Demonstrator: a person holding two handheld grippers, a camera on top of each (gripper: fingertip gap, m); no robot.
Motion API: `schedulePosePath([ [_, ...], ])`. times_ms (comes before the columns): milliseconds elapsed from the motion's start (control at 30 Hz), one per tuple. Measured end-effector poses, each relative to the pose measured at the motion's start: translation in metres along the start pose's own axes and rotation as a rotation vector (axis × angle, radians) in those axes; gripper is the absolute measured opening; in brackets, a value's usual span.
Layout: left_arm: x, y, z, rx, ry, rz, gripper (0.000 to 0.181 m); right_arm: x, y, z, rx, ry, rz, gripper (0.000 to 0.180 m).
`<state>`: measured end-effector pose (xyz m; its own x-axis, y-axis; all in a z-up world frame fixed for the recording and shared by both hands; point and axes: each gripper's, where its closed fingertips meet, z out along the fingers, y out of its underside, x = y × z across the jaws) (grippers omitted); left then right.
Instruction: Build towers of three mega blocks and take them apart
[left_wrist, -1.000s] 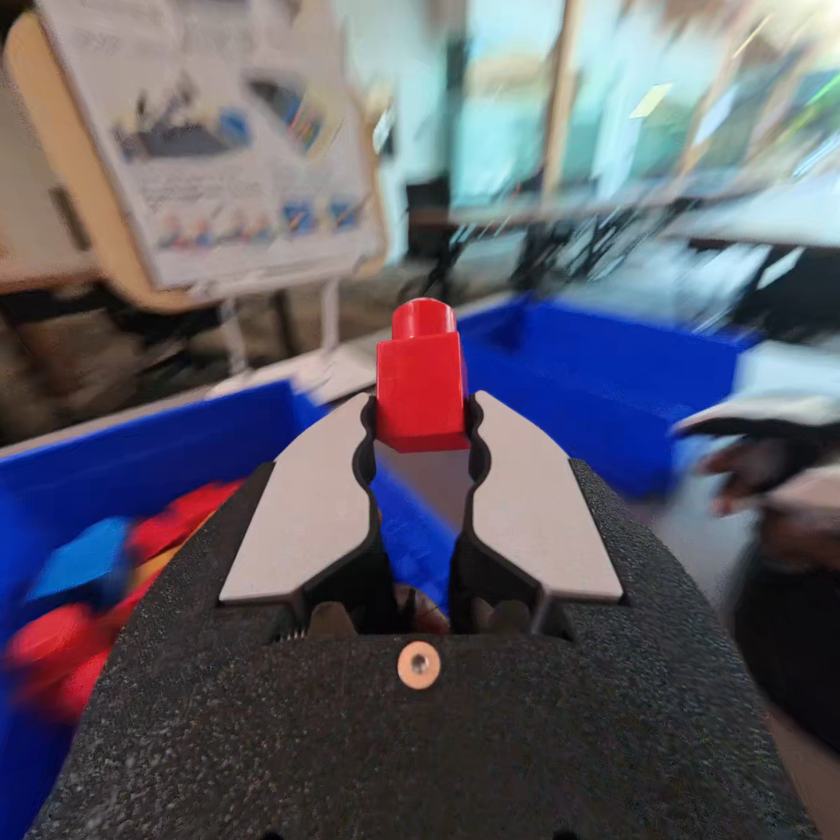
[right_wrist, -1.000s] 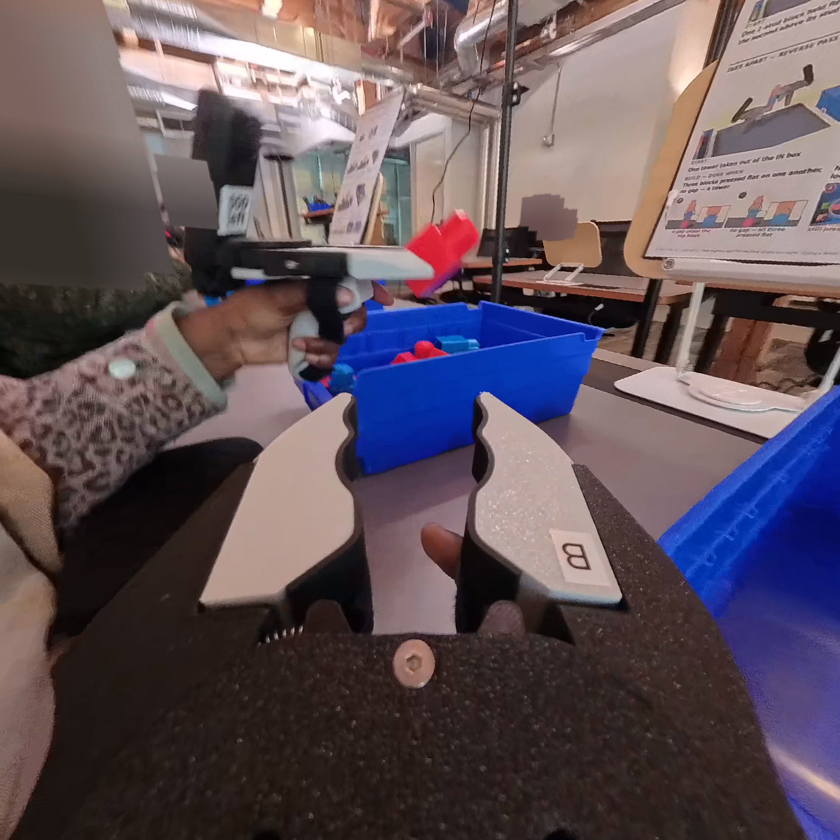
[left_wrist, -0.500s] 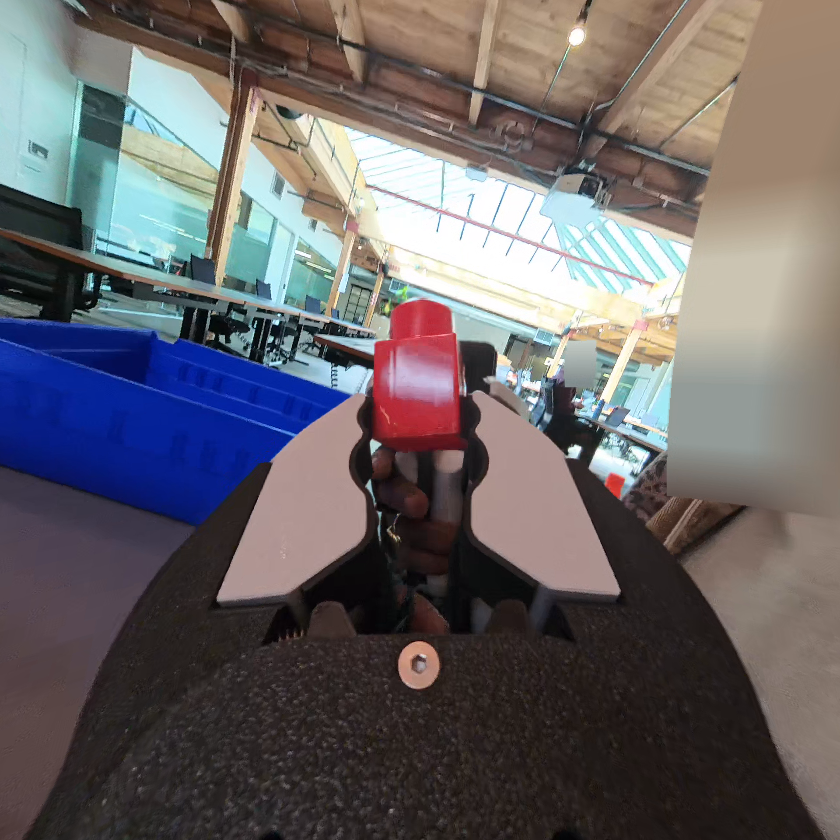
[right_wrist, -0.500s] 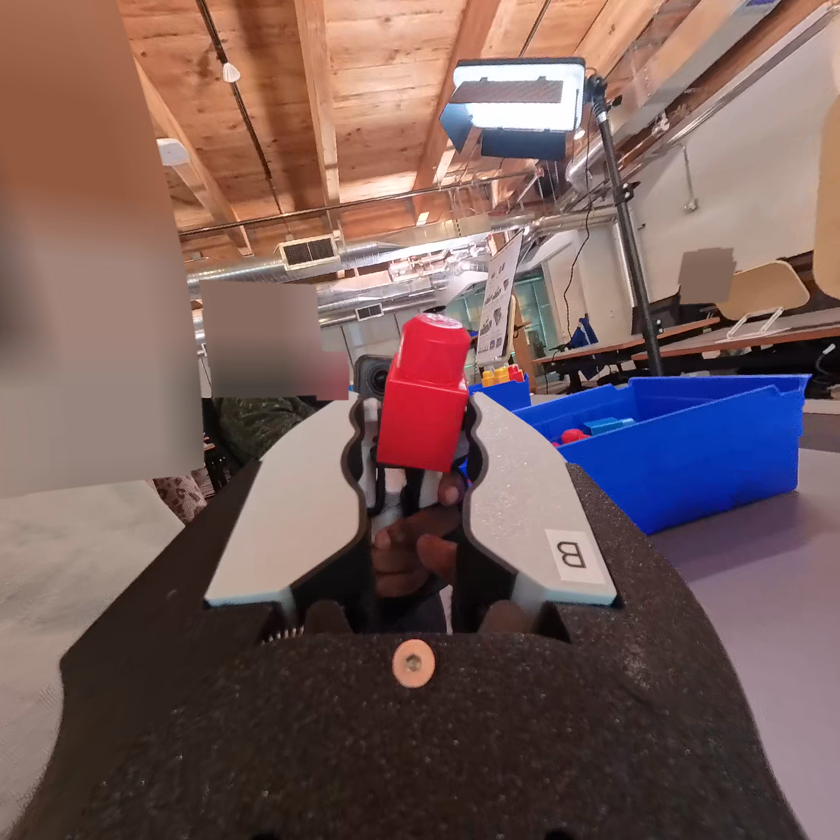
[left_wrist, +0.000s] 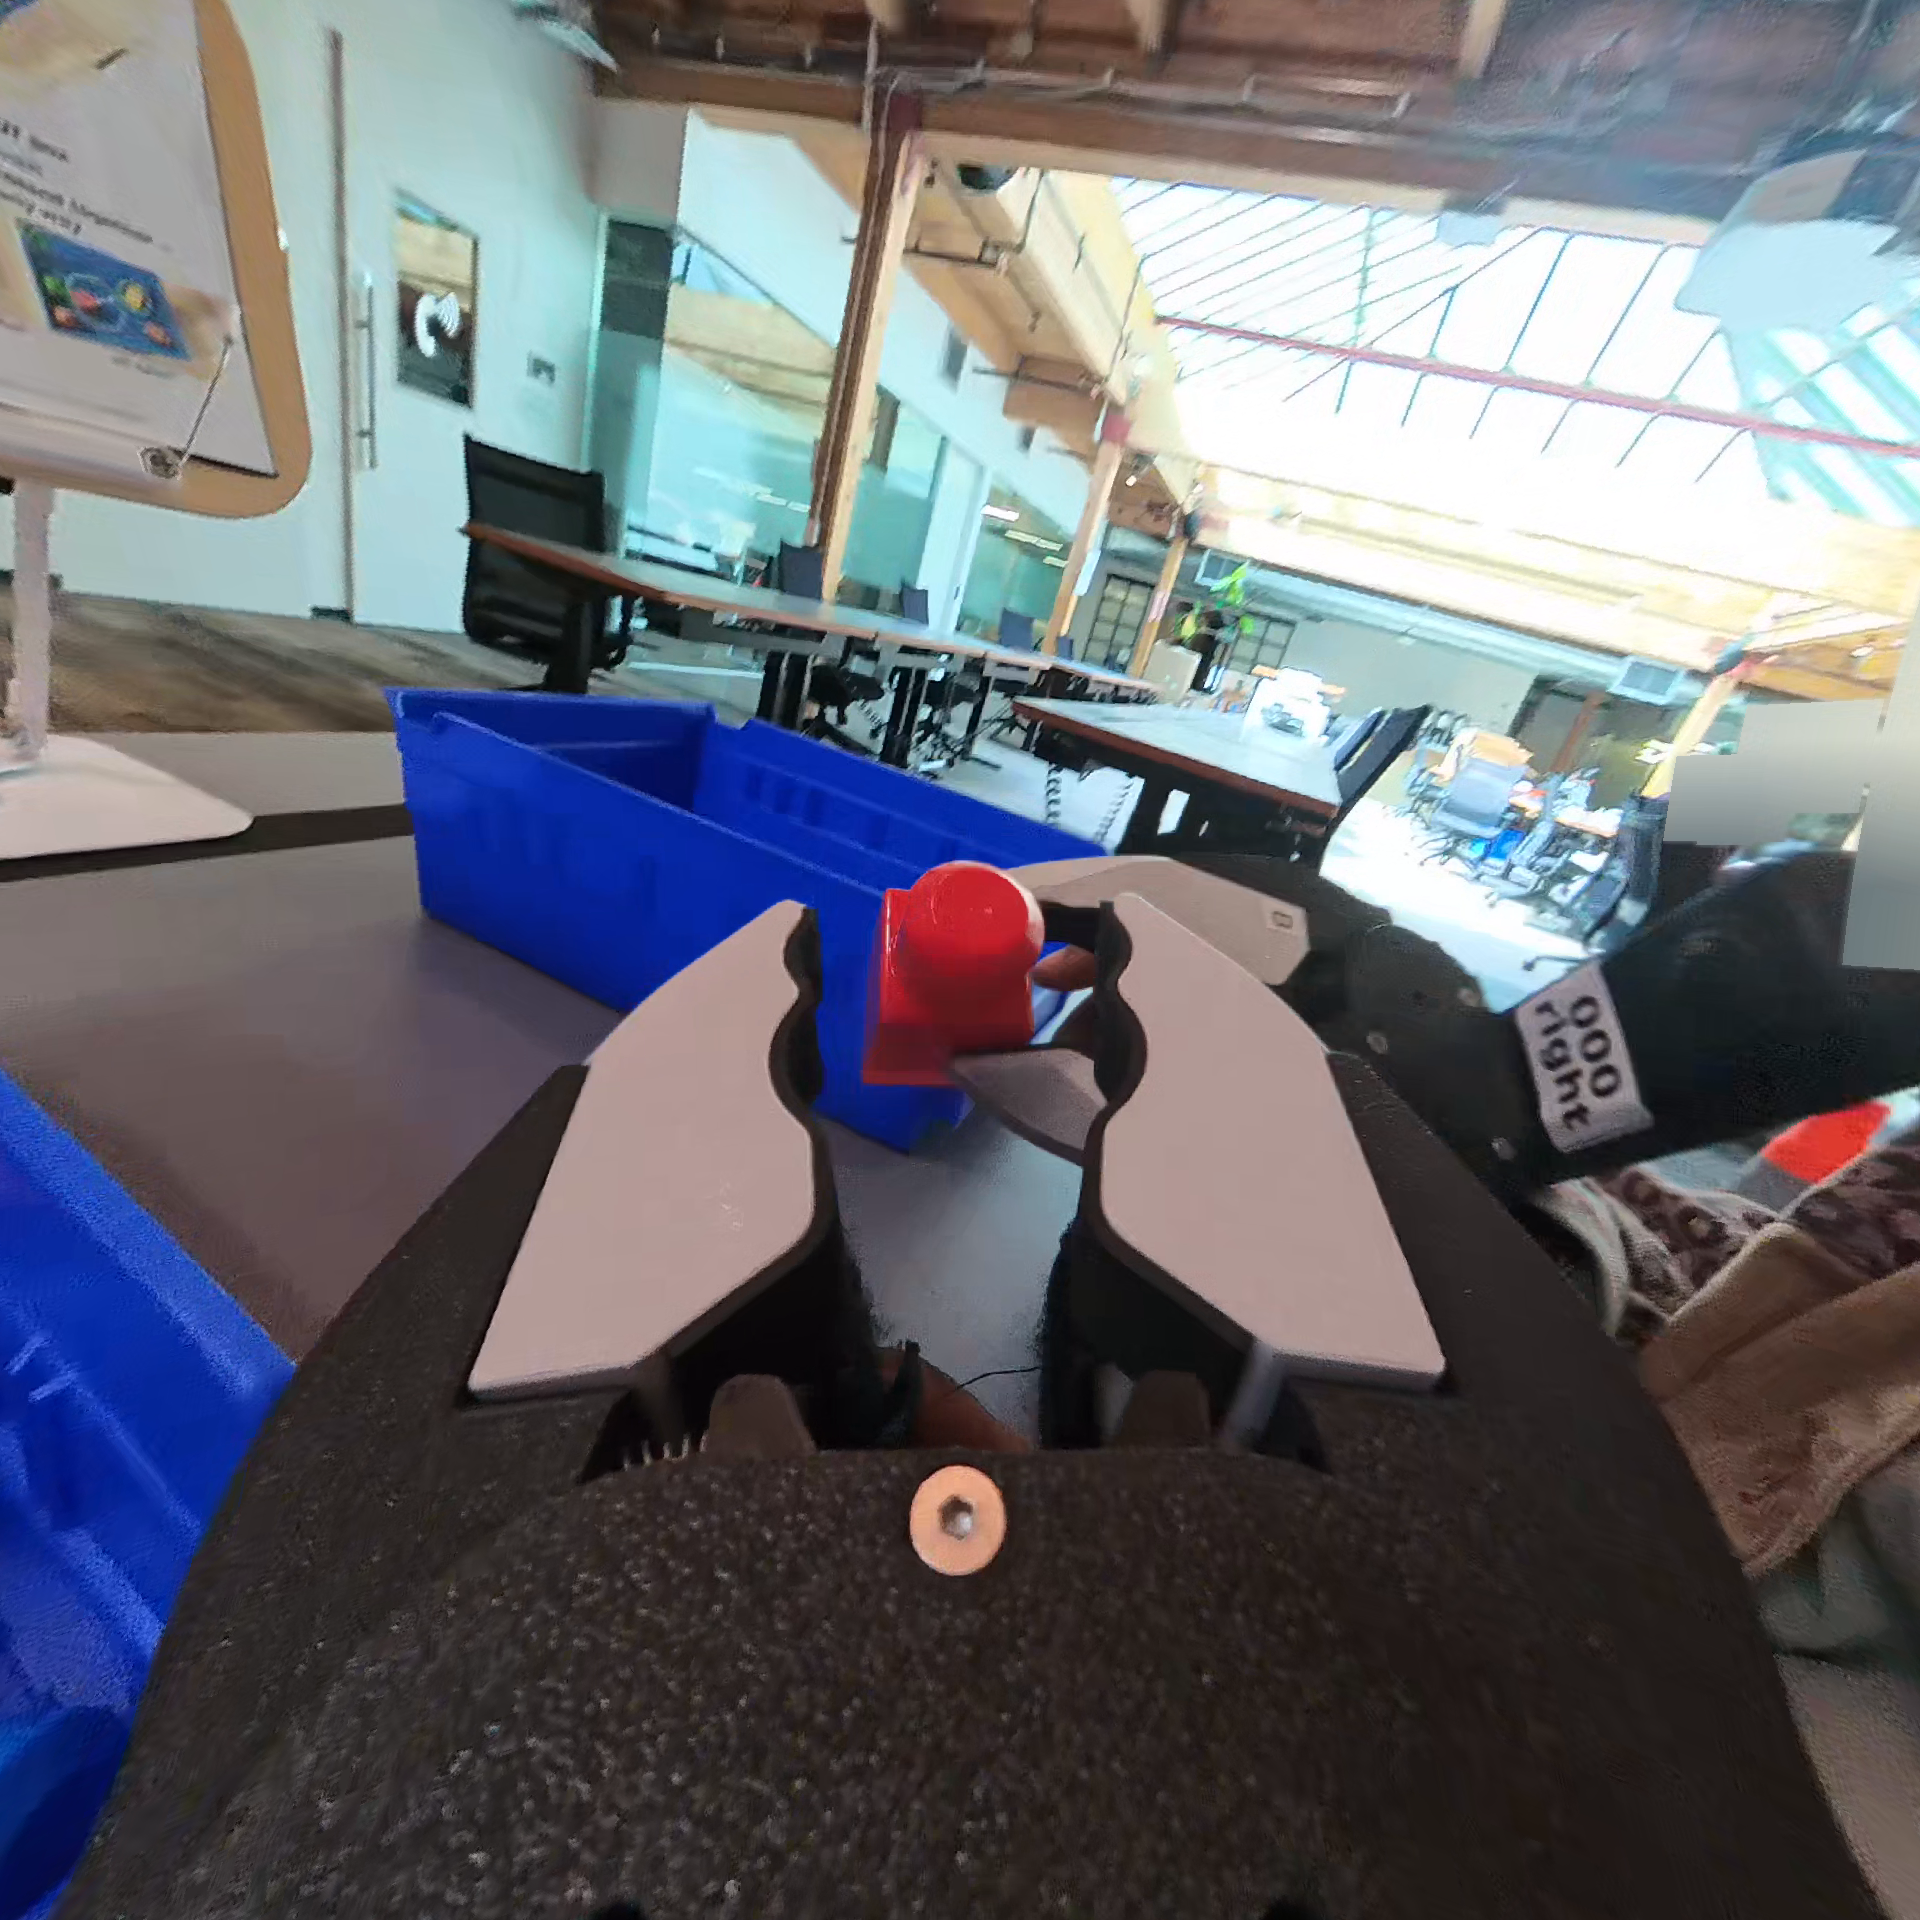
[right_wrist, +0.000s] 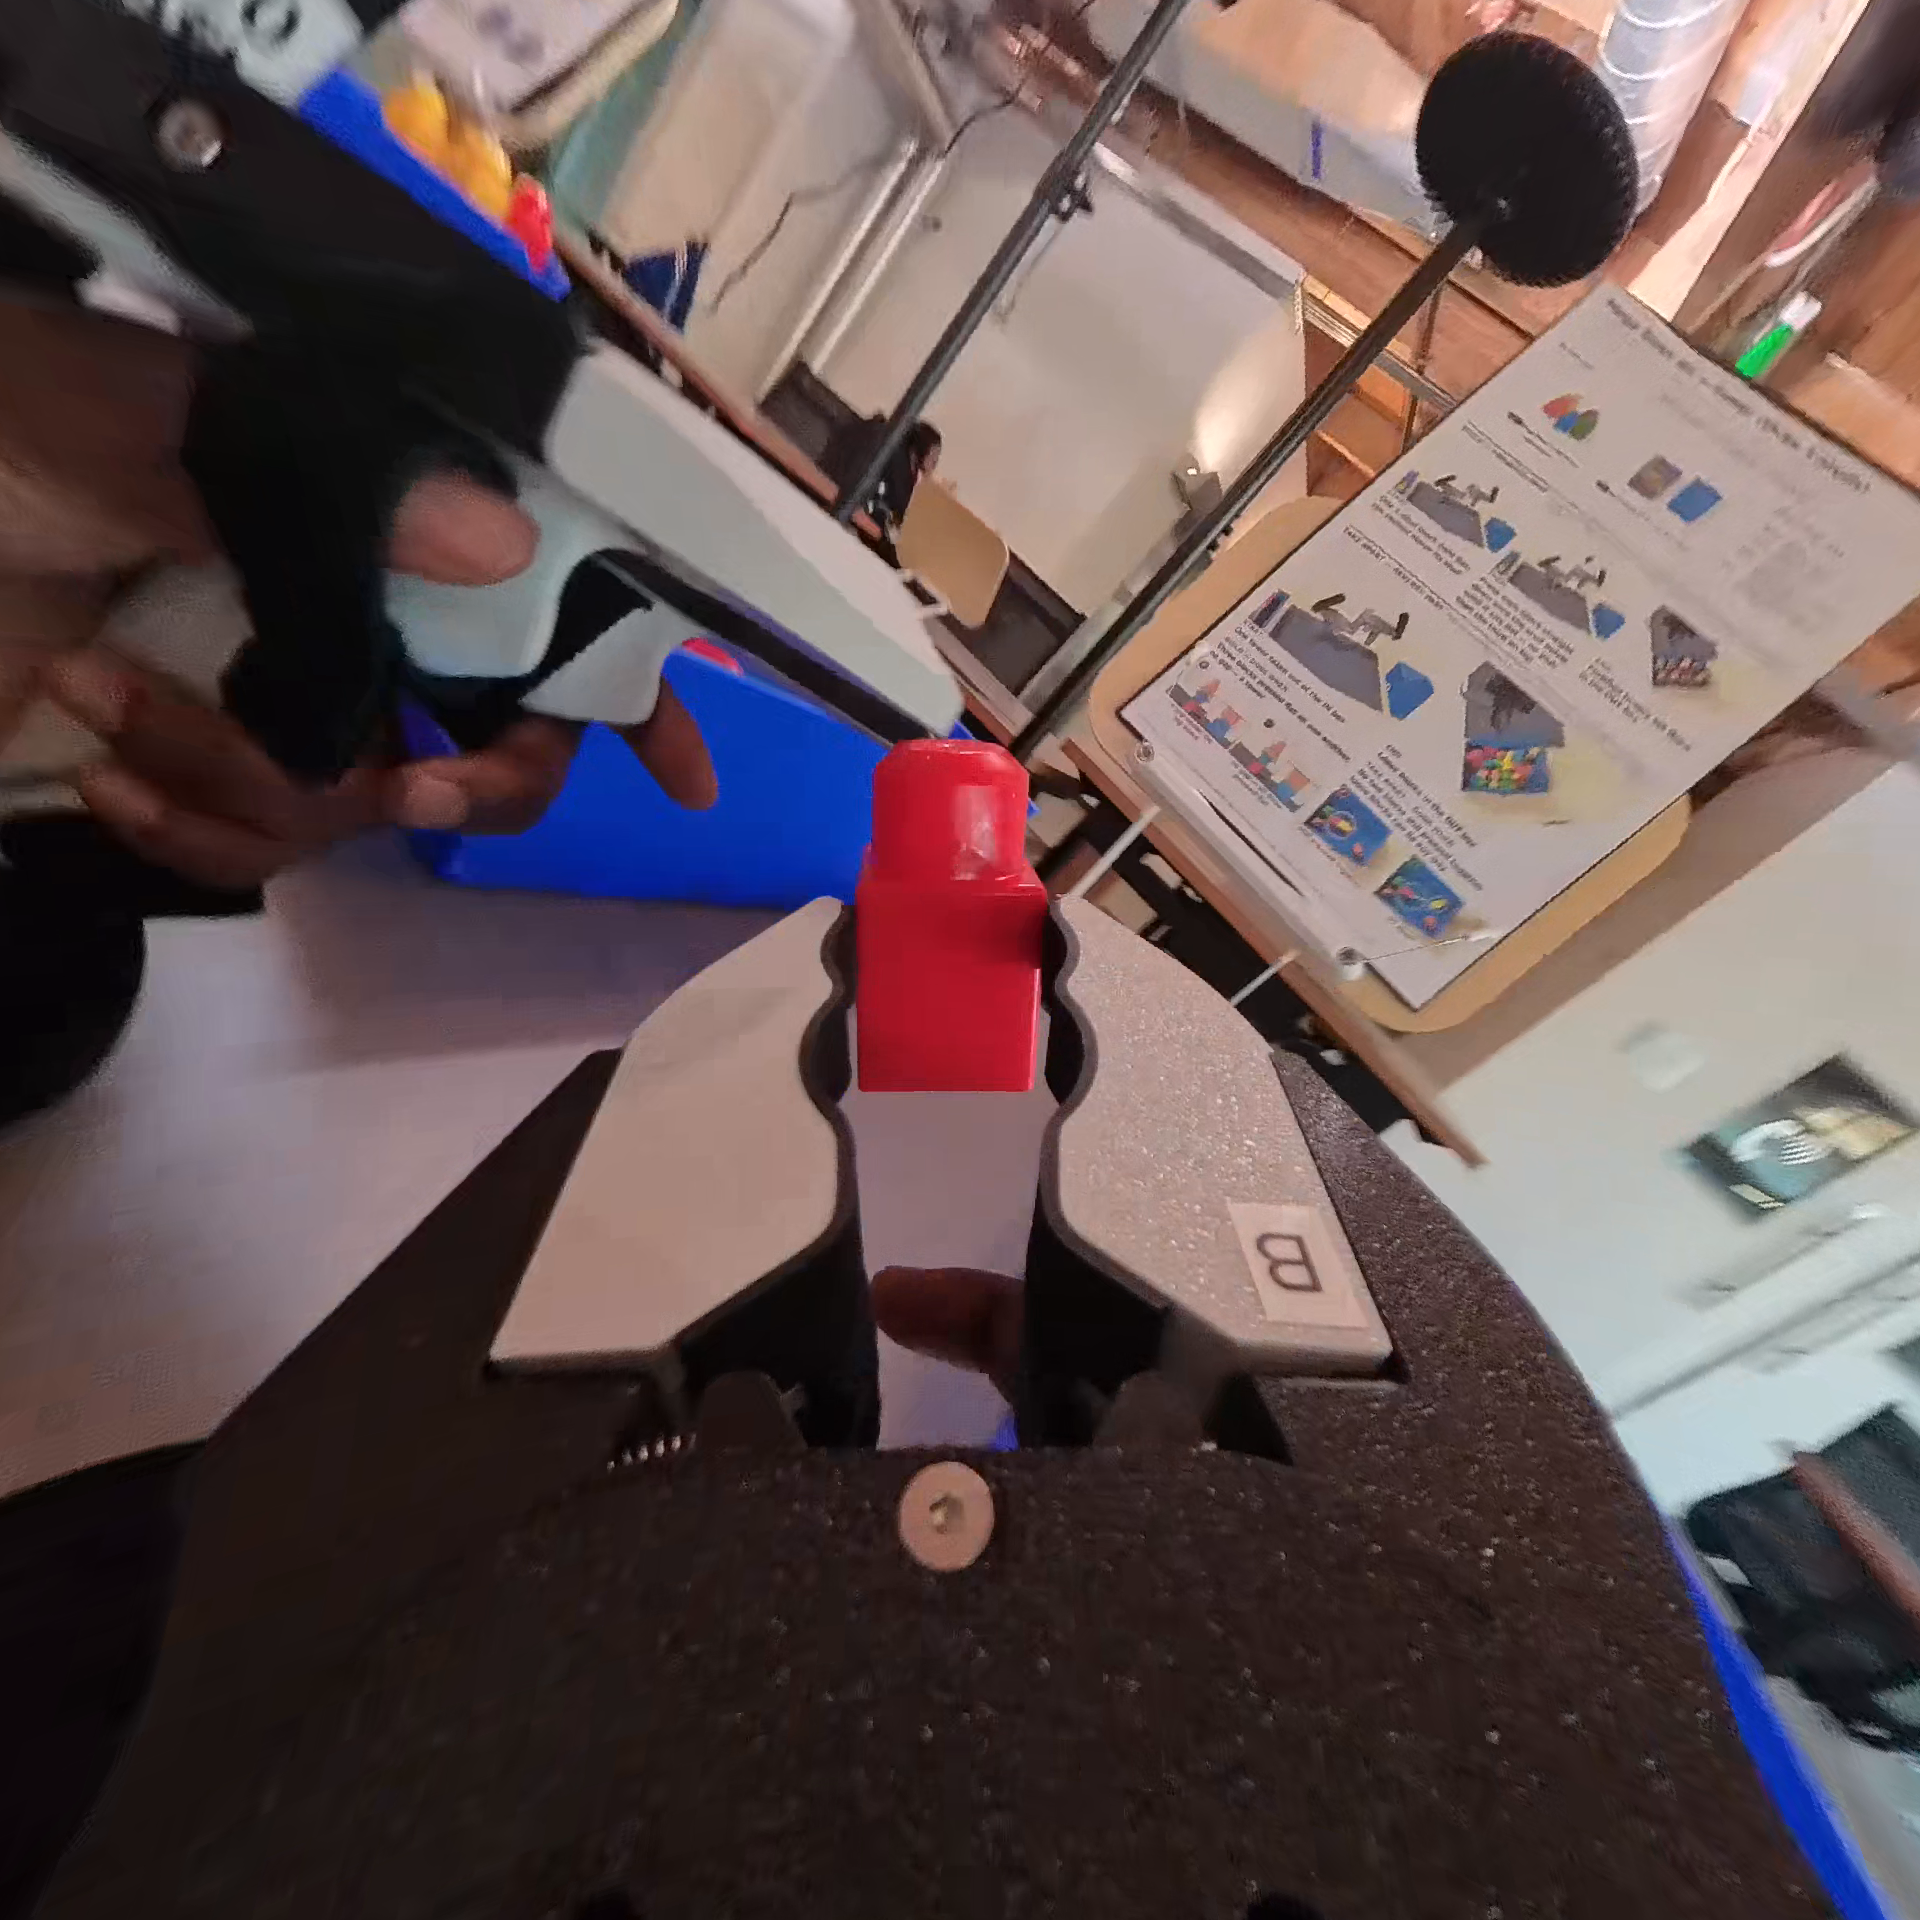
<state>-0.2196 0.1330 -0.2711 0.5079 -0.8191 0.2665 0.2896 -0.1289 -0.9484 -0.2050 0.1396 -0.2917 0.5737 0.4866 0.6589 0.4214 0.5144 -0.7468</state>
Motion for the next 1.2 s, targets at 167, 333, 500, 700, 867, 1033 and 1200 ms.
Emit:
schedulePosePath([
  [167, -0.003, 0.027, 0.007, -0.171, -0.067, 0.153, 0.052, -0.014, -0.007, 0.0, 0.014, -0.013, -0.157, 0.033],
  [333, -0.004, 0.031, 0.007, -0.201, -0.098, 0.226, 0.036, -0.019, -0.008, 0.001, 0.029, -0.044, -0.134, 0.034],
  [500, -0.008, 0.035, 0.005, -0.223, -0.086, 0.134, 0.036, -0.023, 0.007, 0.006, -0.045, -0.07, -0.125, 0.043],
  [700, -0.004, 0.036, 0.006, -0.228, -0.065, 0.159, 0.036, -0.018, 0.013, 0.006, -0.1, -0.038, -0.115, 0.035],
  [867, -0.021, -0.004, -0.019, -0.131, -0.23, 0.128, 0.038, -0.007, 0.021, 0.005, -0.114, -0.013, -0.016, 0.035],
  [1033, -0.095, -0.033, -0.102, -0.328, -0.682, 0.284, 0.039, -0.011, 0.022, 0.007, -0.121, -0.026, -0.045, 0.035],
  [1200, -0.143, -0.015, -0.178, -0.635, -0.952, 0.235, 0.05, -0.013, 0.02, 0.008, -0.112, -0.035, -0.053, 0.035],
])
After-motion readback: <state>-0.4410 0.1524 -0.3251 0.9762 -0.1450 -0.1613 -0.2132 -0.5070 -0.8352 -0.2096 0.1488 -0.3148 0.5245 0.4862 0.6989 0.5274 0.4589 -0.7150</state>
